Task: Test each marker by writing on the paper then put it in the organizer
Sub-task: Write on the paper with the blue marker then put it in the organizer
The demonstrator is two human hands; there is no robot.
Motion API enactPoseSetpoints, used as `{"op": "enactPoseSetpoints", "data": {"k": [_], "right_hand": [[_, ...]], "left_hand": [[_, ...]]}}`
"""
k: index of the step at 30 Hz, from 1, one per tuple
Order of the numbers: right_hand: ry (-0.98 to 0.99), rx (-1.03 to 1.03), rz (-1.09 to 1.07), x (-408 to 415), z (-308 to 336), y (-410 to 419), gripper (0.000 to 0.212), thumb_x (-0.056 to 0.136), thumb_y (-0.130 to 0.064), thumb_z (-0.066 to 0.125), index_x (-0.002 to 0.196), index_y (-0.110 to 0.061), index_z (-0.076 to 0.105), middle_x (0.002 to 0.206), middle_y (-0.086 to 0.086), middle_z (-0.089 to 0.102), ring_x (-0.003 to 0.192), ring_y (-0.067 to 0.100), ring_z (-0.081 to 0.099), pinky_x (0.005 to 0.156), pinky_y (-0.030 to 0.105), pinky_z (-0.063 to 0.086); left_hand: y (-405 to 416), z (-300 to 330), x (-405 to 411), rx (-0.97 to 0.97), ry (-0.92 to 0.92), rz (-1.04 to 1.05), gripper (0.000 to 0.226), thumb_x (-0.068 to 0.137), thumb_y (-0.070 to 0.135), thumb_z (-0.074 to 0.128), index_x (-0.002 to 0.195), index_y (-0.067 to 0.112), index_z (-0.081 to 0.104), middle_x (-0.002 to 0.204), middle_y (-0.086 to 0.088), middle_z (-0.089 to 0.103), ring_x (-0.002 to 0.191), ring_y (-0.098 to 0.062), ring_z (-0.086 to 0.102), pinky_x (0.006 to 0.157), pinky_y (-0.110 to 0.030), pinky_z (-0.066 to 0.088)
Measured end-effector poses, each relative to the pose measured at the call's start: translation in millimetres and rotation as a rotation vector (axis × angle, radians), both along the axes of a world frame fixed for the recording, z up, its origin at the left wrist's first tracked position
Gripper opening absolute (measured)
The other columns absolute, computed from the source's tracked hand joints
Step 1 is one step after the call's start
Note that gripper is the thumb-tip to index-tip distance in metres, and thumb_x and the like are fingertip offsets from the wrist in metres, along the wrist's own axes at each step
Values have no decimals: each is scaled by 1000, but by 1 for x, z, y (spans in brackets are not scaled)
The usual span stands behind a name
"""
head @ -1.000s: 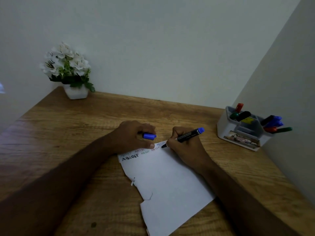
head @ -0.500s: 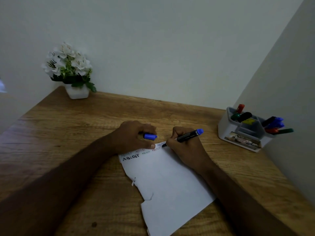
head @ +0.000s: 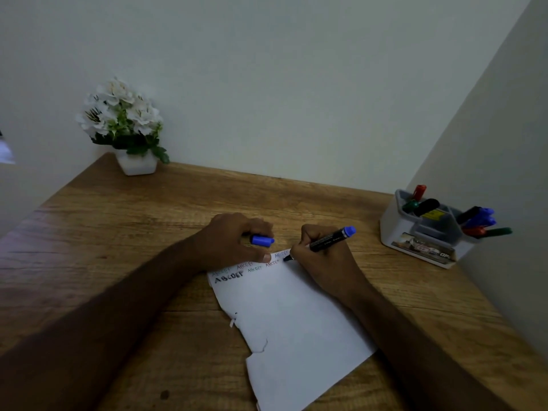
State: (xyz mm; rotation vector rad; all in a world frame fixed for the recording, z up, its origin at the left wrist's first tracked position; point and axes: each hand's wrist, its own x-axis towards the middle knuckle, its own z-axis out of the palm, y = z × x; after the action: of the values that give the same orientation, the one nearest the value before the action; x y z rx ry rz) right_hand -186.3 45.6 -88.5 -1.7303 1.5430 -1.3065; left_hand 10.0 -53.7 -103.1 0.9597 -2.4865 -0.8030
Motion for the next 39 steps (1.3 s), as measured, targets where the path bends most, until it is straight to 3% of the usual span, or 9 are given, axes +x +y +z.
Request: {"op": "enactPoseSetpoints", "data": {"k": [11, 16, 29, 33, 39], "right_hand": [[-3, -34, -26, -2, 0, -1, 28, 67, -6, 60, 53, -13, 37, 50, -3, 35, 51, 5, 31, 49, 18, 26], [5, -22, -18, -2, 0, 0, 31, 67, -8, 59, 55, -4, 32, 53, 4, 32, 53, 10, 28, 50, 27, 24], [-4, -27, -33, -2, 0, -1, 31, 72, 0, 62, 55, -4, 37, 52, -1, 35, 51, 6, 30, 49, 18, 26], [11, -19, -58, -5, -1, -1, 34, 75, 8, 63, 56, 1, 36, 53, 5, 35, 53, 8, 31, 49, 21, 26], [-1, -26, -50, -4, -1, 0, 32, 73, 2, 62, 56, 1, 34, 53, 4, 35, 53, 10, 30, 50, 26, 25]], "left_hand": [[-2, 0, -1, 16, 4, 0, 80, 58, 76, 56, 128, 36, 58, 143, 10, 51, 133, -7, 44, 113, -44, 33], [0, 0, 0, 5, 16, -4, 80, 57, 75, 55, 126, 35, 60, 141, 10, 52, 132, -6, 45, 113, -42, 33], [-1, -1, 0, 14, 11, 2, 78, 58, 75, 56, 127, 38, 58, 143, 9, 51, 133, -6, 44, 113, -44, 32], [-1, -1, 0, 11, 10, -4, 76, 59, 75, 56, 126, 38, 59, 141, 10, 52, 132, -5, 44, 113, -44, 33], [1, 1, -1, 10, 28, -10, 77, 59, 74, 56, 125, 35, 61, 138, 10, 55, 132, -5, 45, 113, -42, 33]]}}
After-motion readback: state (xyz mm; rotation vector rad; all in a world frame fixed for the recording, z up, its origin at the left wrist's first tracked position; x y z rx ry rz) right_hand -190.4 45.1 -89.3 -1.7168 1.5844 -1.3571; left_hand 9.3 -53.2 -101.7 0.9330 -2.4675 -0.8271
